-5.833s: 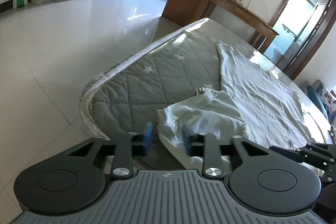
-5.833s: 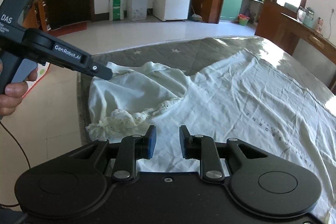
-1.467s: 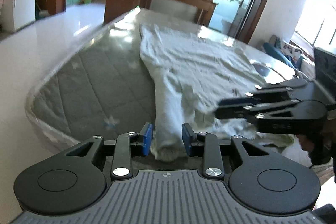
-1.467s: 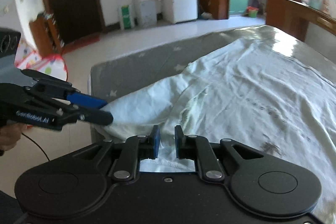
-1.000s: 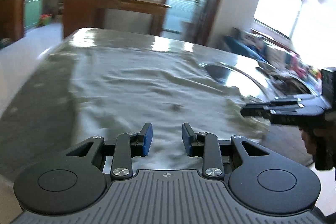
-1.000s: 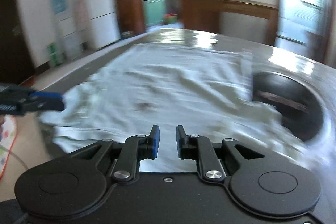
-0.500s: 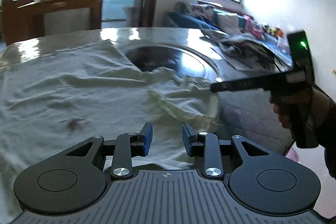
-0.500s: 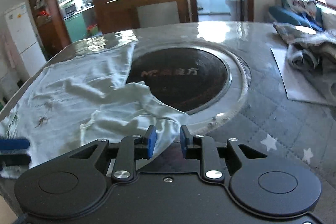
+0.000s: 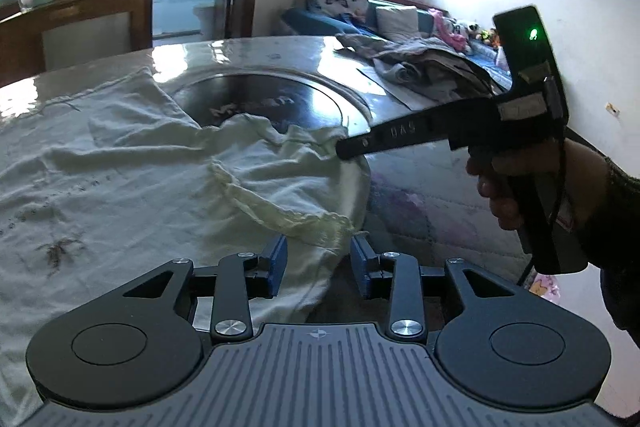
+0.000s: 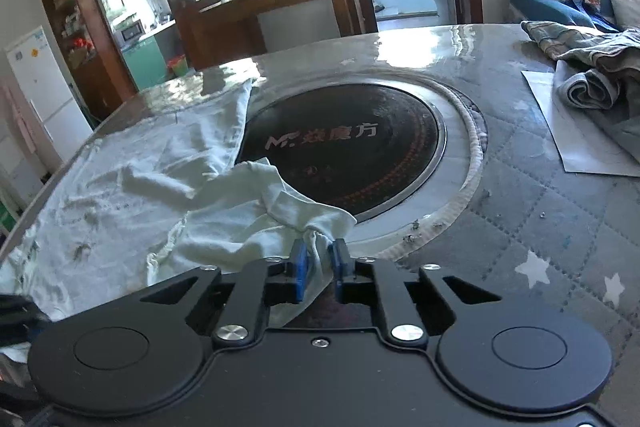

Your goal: Fold clothes

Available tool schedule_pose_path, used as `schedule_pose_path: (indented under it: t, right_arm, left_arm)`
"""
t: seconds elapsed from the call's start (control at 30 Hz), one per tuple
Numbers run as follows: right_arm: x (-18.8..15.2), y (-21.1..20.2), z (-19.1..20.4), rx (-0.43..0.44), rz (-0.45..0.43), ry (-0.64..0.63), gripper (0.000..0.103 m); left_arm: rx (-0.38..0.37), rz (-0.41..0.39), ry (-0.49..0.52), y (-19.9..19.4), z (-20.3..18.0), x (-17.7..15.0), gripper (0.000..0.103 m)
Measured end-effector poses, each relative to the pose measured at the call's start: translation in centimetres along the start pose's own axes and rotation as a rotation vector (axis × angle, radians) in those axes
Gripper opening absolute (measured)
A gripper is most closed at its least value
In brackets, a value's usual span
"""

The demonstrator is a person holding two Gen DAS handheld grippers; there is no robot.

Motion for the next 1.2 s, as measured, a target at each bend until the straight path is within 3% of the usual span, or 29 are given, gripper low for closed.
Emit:
schedule_pose_path:
  t: [0.2, 0.43, 0.53, 0.67, 0.87, 1.13, 1.2]
  right_arm:
    - [1.7, -2.0, 0.5, 0.058, -0.054, 0.059, 0.010]
    - [4.2, -4.0, 3.8, 0.145, -0.120, 0.024, 0.008]
    - [4.6, -4.2, 3.3, 0.107, -0.133, 0.036, 0.009]
    - [3.0, -3.1, 0.9, 0.006, -0.074, 0.025, 0.016]
    - [1.0, -1.2, -0.7, -0.022, -0.003, 0.058, 0.026]
    - [-0.2, -0.1, -0.5, -0.035, 0.025, 0.058, 0.026]
    - [-0.3, 0.0, -0.3, -0.020, 0.031, 0.062, 0.015]
  left_arm:
    - [-0.032, 0.008, 0.007, 1.1, -0.9, -0.5, 0.041]
    - [-0.035, 0.002, -0.004, 1.6, -0.7, -0.9, 0.046]
    - [-0.029, -0.001, -0.009, 1.5, -0.4, -0.8, 0.046]
    - [-0.029, 0.003, -0.005, 1.6, -0.5, -0.9, 0.046]
    - [-0.025, 0.008, 0.016, 1.8, -0.7, -0.9, 0.046]
    - [-0.027, 0.014, 0.028, 1.8, -0.8, -1.0, 0.047]
    - [-0.027, 0.015, 0.032, 1.9, -0.9, -1.1, 0.047]
Point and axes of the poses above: each gripper's, at about its wrist camera, not at the fingertips, and y roughly the way its jaws point, z to its left, x to its top, the point moved 10 cm from there along y, roughly the way its jaws point, and after that the axes turned 9 degrees about -z, right-handed, at the moved point
